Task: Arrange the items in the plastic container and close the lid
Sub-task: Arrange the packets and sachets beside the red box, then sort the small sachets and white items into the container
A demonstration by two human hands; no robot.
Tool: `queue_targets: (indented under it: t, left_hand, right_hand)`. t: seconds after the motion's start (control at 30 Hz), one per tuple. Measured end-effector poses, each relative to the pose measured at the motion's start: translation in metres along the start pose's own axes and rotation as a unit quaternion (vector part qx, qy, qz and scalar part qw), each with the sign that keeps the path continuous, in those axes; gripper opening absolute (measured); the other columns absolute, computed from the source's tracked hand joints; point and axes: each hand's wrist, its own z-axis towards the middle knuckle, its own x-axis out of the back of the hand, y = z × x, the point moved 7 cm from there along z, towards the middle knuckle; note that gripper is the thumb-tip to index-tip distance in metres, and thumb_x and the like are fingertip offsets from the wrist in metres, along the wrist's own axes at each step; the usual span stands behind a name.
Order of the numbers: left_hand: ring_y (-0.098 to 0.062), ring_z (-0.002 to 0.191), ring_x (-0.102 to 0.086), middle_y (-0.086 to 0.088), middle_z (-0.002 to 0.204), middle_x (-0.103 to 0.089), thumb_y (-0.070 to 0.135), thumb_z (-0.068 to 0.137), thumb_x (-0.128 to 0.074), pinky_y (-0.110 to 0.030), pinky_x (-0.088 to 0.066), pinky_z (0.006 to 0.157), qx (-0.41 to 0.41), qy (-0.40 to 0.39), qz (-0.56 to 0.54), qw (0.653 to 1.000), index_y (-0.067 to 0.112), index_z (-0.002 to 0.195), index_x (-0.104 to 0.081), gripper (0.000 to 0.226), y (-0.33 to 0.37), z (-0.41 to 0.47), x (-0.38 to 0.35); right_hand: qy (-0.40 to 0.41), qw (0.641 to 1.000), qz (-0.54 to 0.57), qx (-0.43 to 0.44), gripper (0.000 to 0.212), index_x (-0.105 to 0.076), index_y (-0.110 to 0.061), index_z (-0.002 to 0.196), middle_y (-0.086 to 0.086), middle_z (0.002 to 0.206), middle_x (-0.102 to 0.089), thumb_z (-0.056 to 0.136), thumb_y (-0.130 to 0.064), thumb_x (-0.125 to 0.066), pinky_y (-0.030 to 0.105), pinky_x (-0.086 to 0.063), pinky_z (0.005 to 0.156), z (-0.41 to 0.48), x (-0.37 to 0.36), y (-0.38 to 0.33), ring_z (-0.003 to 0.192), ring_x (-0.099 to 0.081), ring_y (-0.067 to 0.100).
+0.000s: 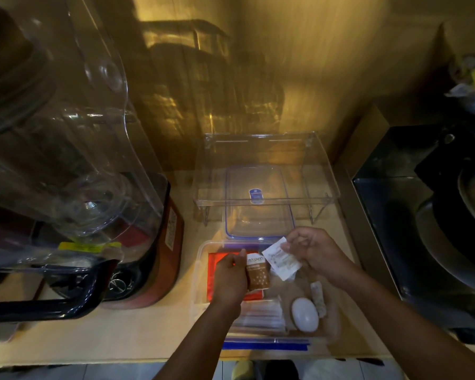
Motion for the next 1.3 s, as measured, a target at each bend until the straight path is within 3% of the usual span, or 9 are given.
queue_targets:
  t: [0.13, 0.23, 0.4, 0.53, 0.7, 1.0, 1.17, 1.23, 1.3]
  left_hand:
    - [-0.019, 0.073, -0.066, -0.005, 0.078, -0.067, 0.026, 0.097, -0.046, -0.03, -0.052, 0.06, 0.008, 0.006, 0.004, 1.0, 0.016, 0.08, -0.061, 0.025, -0.001, -0.001, 0.002]
    - [-0.024, 0.082, -0.066, -0.008, 0.084, -0.067, 0.026, 0.097, -0.046, -0.041, -0.054, 0.076, 0.008, 0.01, 0.005, 1.0, 0.012, 0.083, -0.061, 0.025, 0.0, -0.003, 0.003]
    - [-0.027, 0.083, -0.067, -0.012, 0.085, -0.069, 0.026, 0.096, -0.048, -0.044, -0.053, 0.081, 0.002, 0.015, -0.001, 1.0, 0.008, 0.085, -0.063, 0.026, 0.002, -0.005, 0.003]
    - [-0.029, 0.08, -0.068, -0.016, 0.086, -0.071, 0.022, 0.093, -0.054, -0.039, -0.055, 0.073, 0.011, 0.012, -0.04, 0.999, 0.002, 0.09, -0.066, 0.024, 0.002, -0.006, 0.002]
    - [-0.033, 0.087, -0.066, -0.016, 0.089, -0.07, 0.024, 0.092, -0.056, -0.05, -0.052, 0.086, 0.041, -0.001, -0.078, 0.996, 0.005, 0.088, -0.066, 0.022, 0.0, -0.008, -0.002]
    - [-0.029, 0.071, -0.062, -0.019, 0.078, -0.064, 0.008, 0.086, -0.062, -0.034, -0.054, 0.062, 0.014, -0.035, -0.075, 0.996, 0.002, 0.077, -0.062, 0.011, -0.002, -0.017, -0.008]
    - [-0.027, 0.073, -0.064, -0.011, 0.077, -0.068, 0.01, 0.089, -0.058, -0.04, -0.055, 0.069, 0.023, 0.001, -0.099, 0.995, 0.005, 0.076, -0.062, 0.015, -0.01, -0.019, 0.0]
    - [-0.026, 0.075, -0.066, -0.01, 0.077, -0.069, 0.011, 0.089, -0.06, -0.043, -0.055, 0.073, 0.027, 0.019, -0.1, 0.994, 0.008, 0.074, -0.063, 0.015, -0.013, -0.017, 0.006]
    - [-0.027, 0.075, -0.067, -0.012, 0.079, -0.07, 0.012, 0.088, -0.06, -0.04, -0.056, 0.07, 0.029, 0.033, -0.103, 0.994, 0.007, 0.076, -0.064, 0.014, -0.017, -0.015, 0.012]
  right_hand:
    - [-0.03, 0.989, 0.142, -0.041, 0.002, -0.061, 0.004, 0.083, 0.019, 0.066, -0.066, 0.082, 0.002, -0.061, 0.022, -0.053, 0.046, -0.007, -0.01, 0.009, 0.049, -0.067, 0.016]
    - [0.016, 0.989, 0.145, -0.034, 0.013, -0.065, 0.002, 0.079, 0.016, 0.067, -0.07, 0.079, -0.01, -0.068, 0.024, -0.056, 0.046, -0.008, -0.005, 0.015, 0.053, -0.07, 0.018]
    - [0.027, 0.989, 0.143, -0.026, 0.02, -0.059, -0.003, 0.069, 0.013, 0.062, -0.063, 0.073, 0.015, -0.066, 0.023, -0.052, 0.039, -0.007, -0.01, 0.025, 0.044, -0.065, 0.017]
    - [-0.007, 0.995, 0.101, -0.014, 0.026, -0.057, -0.01, 0.082, 0.009, 0.071, -0.059, 0.075, 0.014, -0.064, 0.023, -0.045, 0.041, -0.011, -0.021, 0.025, 0.049, -0.06, 0.008]
    - [-0.053, 0.999, -0.009, -0.005, 0.026, -0.056, -0.014, 0.099, 0.014, 0.085, -0.058, 0.082, 0.006, -0.06, 0.027, -0.044, 0.047, -0.019, -0.033, 0.023, 0.071, -0.054, 0.03]
    - [-0.077, 0.996, -0.048, 0.01, 0.031, -0.061, -0.02, 0.09, 0.005, 0.072, -0.053, 0.081, 0.009, -0.058, 0.021, -0.044, 0.046, -0.021, -0.039, 0.035, 0.057, -0.052, 0.012]
    - [-0.011, 0.995, -0.096, 0.016, 0.022, -0.06, -0.035, 0.094, -0.004, 0.09, -0.064, 0.084, -0.015, -0.065, 0.022, -0.053, 0.066, -0.021, -0.021, 0.036, 0.082, -0.062, 0.011]
    - [0.055, 0.953, -0.295, 0.036, 0.014, -0.062, -0.029, 0.096, -0.002, 0.099, -0.067, 0.085, -0.02, -0.06, 0.032, -0.051, 0.079, -0.02, -0.001, 0.033, 0.094, -0.062, 0.019]
    - [0.044, 0.847, -0.52, 0.095, 0.027, -0.063, -0.023, 0.111, 0.0, 0.117, -0.064, 0.085, -0.022, -0.056, 0.032, -0.038, 0.093, -0.019, 0.001, 0.031, 0.112, -0.056, 0.022]
